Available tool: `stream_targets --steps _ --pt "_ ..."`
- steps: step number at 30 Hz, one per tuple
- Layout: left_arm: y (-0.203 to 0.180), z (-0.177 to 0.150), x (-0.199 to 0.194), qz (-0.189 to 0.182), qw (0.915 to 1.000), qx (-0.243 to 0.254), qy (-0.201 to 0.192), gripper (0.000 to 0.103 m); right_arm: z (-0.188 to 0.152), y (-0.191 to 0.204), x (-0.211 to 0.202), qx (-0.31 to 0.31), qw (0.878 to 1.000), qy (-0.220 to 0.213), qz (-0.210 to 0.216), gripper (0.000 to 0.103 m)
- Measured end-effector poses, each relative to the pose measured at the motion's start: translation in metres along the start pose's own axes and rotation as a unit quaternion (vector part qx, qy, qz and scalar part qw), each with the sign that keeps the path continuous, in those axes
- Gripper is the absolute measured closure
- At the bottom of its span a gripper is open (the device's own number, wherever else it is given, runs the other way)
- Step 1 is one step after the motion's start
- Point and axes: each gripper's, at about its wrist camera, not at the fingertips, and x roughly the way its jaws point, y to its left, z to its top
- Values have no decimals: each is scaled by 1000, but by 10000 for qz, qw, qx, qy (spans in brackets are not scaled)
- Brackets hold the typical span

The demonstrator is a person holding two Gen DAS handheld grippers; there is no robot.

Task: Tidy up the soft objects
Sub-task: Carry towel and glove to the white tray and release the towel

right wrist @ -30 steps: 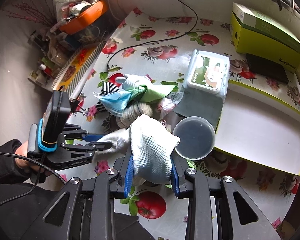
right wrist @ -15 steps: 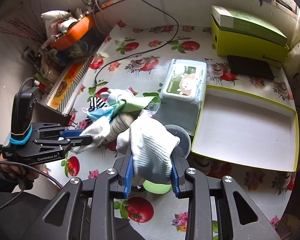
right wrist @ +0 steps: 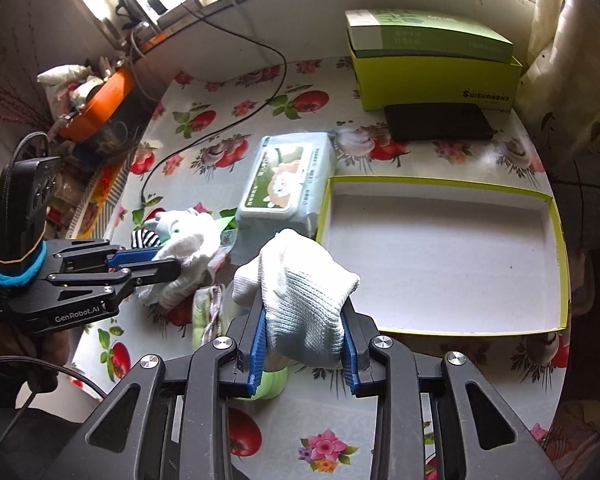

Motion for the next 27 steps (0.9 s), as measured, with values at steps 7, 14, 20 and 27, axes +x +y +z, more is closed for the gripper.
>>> stream_targets --steps 7,14,20,27 --pt "-32 41 15 -83 9997 232 -15 81 4 -33 3 328 9994 -64 -106 73" --pt "-62 79 44 -152 9991 384 94 81 3 -58 6 579 9981 -87 -168 73" --pt "-87 99 80 -32 9952 922 322 81 -6 -77 6 793 9966 -51 -212 73" --pt "-106 116 118 156 9853 1612 536 79 -12 -89 10 944 9953 13 -222 73"
